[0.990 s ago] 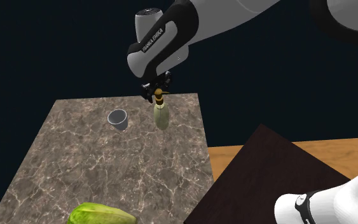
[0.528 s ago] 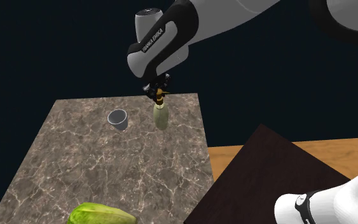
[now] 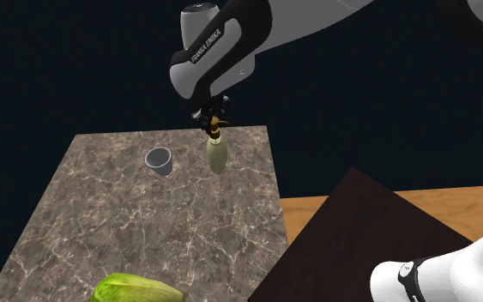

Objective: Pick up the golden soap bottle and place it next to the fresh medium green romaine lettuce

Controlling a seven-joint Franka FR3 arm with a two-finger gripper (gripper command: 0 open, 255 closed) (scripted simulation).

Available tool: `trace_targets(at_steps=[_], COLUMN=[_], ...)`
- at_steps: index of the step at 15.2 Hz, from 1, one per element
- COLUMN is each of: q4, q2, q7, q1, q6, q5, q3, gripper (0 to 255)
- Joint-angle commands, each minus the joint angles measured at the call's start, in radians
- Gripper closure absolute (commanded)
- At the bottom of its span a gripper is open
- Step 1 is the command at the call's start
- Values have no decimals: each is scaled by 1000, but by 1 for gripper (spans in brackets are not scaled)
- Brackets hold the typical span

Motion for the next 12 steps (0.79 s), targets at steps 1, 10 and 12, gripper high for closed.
trace_targets(at_steps=[1,10,12], q4=[6,24,31], q2=[-17,-91,-106], q7=[0,2,3], q1=[-1,-1,-1], q6=[-22,-114,-136], q5=[0,-2,-2], q3=[0,-1,-1], gripper=[255,255,255])
